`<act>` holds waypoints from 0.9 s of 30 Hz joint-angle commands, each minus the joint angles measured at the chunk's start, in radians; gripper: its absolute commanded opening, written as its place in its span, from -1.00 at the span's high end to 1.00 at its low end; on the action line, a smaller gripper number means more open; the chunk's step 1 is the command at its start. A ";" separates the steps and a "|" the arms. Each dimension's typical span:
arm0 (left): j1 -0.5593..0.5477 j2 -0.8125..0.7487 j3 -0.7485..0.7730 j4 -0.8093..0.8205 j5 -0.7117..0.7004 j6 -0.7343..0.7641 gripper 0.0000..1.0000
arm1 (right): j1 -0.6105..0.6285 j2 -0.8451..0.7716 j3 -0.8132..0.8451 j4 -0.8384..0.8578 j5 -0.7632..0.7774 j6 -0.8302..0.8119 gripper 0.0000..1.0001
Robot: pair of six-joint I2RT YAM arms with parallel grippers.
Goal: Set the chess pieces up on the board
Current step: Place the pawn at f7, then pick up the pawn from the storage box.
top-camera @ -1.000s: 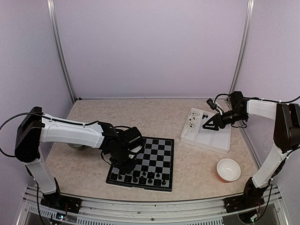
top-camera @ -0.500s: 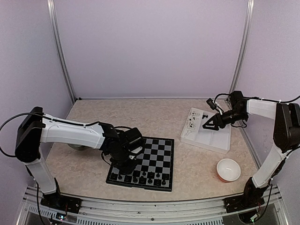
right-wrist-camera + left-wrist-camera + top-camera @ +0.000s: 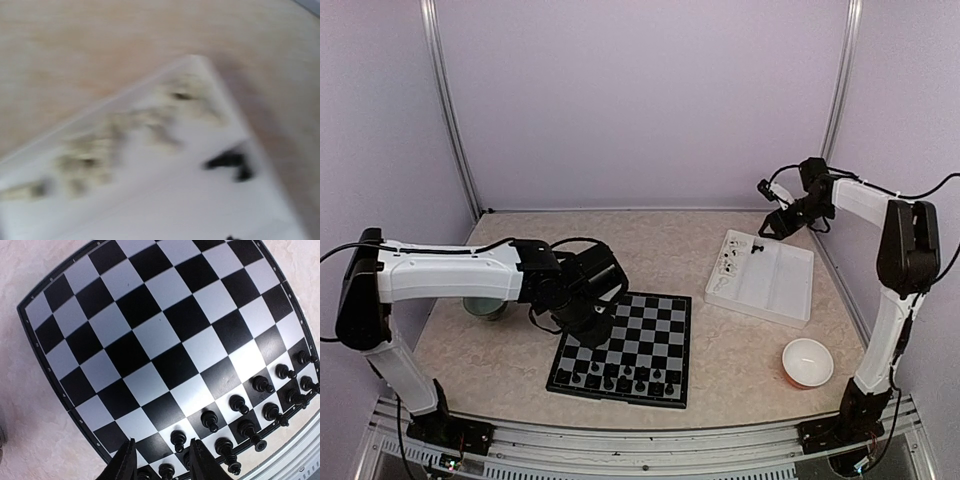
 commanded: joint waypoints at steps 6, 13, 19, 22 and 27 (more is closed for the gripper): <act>-0.014 -0.102 -0.007 0.137 -0.089 -0.034 0.23 | 0.034 0.290 0.314 -0.167 0.280 -0.010 0.08; -0.013 -0.142 -0.040 0.150 -0.103 -0.033 0.22 | 0.063 0.412 0.420 -0.177 0.341 0.020 0.19; -0.007 -0.168 -0.059 0.159 -0.108 -0.037 0.21 | 0.073 0.494 0.504 -0.191 0.357 0.039 0.23; -0.008 -0.175 -0.068 0.165 -0.106 -0.042 0.21 | 0.073 0.517 0.527 -0.188 0.363 0.045 0.24; -0.006 -0.181 -0.080 0.168 -0.108 -0.044 0.21 | 0.073 0.566 0.577 -0.192 0.364 0.045 0.24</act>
